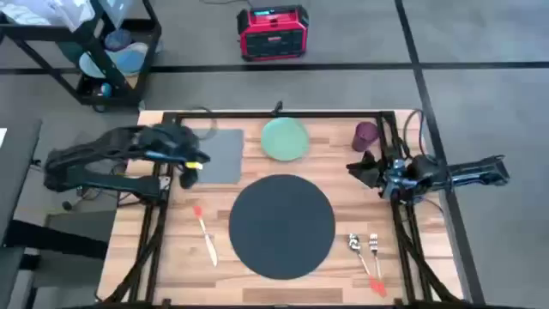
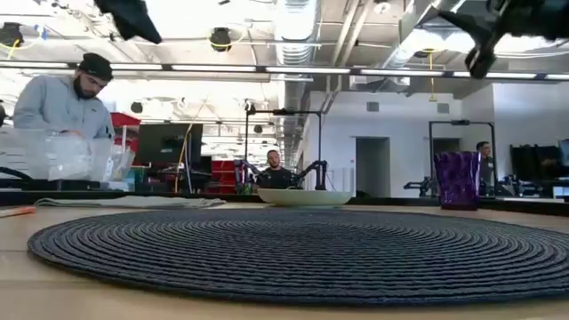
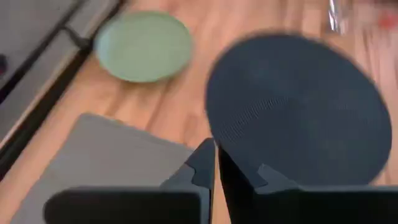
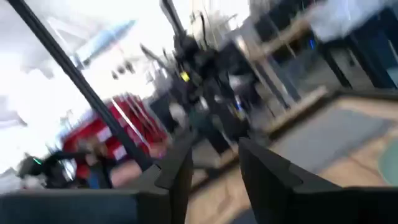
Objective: Set table place
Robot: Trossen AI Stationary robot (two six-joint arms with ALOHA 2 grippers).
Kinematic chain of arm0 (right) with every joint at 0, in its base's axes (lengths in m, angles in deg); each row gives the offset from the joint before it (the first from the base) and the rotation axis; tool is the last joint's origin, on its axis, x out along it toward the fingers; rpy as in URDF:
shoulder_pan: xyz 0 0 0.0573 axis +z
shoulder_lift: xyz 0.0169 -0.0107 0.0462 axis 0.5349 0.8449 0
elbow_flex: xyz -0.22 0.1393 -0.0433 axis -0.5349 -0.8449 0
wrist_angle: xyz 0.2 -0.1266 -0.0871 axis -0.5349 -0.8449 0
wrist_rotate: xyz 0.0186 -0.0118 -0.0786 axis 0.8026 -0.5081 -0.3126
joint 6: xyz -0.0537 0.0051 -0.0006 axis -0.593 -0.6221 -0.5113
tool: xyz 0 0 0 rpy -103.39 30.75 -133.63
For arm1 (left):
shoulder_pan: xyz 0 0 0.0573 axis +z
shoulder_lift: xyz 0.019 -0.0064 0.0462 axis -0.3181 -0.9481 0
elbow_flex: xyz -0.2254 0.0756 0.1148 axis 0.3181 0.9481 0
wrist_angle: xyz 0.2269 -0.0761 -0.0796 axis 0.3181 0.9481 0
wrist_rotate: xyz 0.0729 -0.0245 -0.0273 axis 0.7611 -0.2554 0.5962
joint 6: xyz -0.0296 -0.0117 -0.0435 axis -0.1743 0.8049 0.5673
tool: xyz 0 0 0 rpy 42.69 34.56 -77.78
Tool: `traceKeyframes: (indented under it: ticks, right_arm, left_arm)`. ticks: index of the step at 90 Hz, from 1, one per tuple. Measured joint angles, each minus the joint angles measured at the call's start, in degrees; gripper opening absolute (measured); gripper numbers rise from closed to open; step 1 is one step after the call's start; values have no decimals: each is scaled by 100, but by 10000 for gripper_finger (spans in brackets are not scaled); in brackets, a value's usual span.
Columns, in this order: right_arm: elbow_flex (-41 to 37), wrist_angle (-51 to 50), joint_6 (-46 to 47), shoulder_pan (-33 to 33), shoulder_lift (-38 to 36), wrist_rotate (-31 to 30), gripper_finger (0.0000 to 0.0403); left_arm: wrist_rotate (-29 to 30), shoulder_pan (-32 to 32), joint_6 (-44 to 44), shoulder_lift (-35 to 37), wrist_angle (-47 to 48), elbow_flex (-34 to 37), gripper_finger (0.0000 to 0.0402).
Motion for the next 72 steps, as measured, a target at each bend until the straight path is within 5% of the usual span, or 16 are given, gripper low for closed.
traceKeyframes:
  ticks: [13,26,36,56,72]
  right_arm:
    - [1040,-1557,-259,27,215,123,118]
    - [1356,-1815,-683,123,372,118,118]
    - [1320,-1980,-654,165,398,119,118]
    - [1308,-1870,-444,169,380,254,118]
    - [1310,-1873,-332,214,367,271,118]
  left_arm:
    - [0,-545,-249,-491,-294,-125,1]
    - [137,-972,20,-655,-378,346,0]
    - [165,-1346,623,-559,-792,1052,0]
    - [155,-2465,2441,-345,-3070,2481,0]
    - [-110,-3162,3489,-430,-3502,3007,0]
